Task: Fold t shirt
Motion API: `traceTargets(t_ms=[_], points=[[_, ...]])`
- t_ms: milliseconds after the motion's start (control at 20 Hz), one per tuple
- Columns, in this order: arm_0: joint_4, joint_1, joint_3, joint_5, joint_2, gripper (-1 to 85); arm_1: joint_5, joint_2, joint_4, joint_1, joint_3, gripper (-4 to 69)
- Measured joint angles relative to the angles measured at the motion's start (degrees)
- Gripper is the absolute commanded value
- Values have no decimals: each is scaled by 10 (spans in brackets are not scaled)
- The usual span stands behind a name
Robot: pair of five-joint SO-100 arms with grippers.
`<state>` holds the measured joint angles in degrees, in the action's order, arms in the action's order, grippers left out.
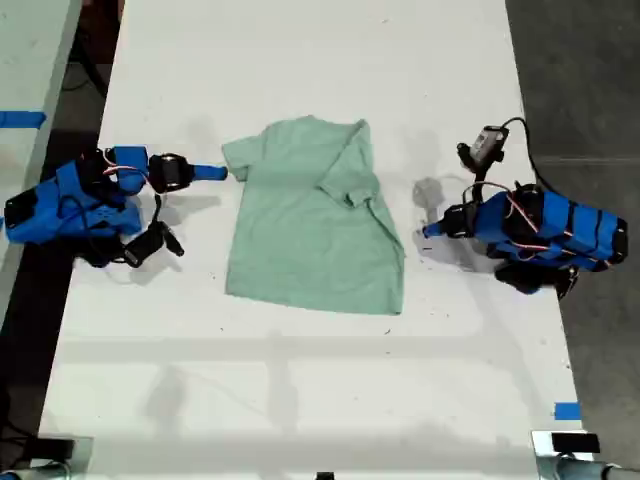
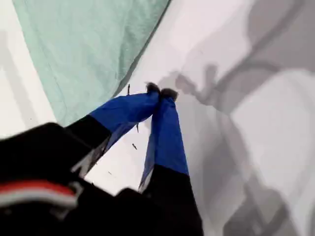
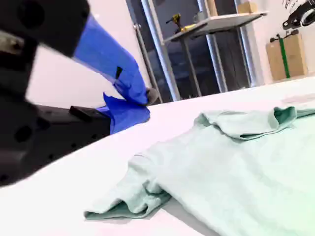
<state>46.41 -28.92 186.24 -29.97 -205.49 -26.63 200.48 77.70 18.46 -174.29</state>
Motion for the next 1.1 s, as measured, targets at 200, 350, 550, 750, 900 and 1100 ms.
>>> traceTargets(t_ms=[200,350,550,750,900,1100], points=[[78,-18,-69,119,134,10,33,0,30,-2,0,-20],[114,-25,-210,145,353,13,33,0,31,-2,0,-20],[216,-126,-445,93,599,214,33,0,31,-4,0,-20],[232,-228,-598,-1,802,334,33,0,31,-9,0,-19],[208,-258,-664,-35,916,330,33,0,31,-11,0,-19],[177,-283,-738,-54,1084,151,33,0,31,-11,0,-19]])
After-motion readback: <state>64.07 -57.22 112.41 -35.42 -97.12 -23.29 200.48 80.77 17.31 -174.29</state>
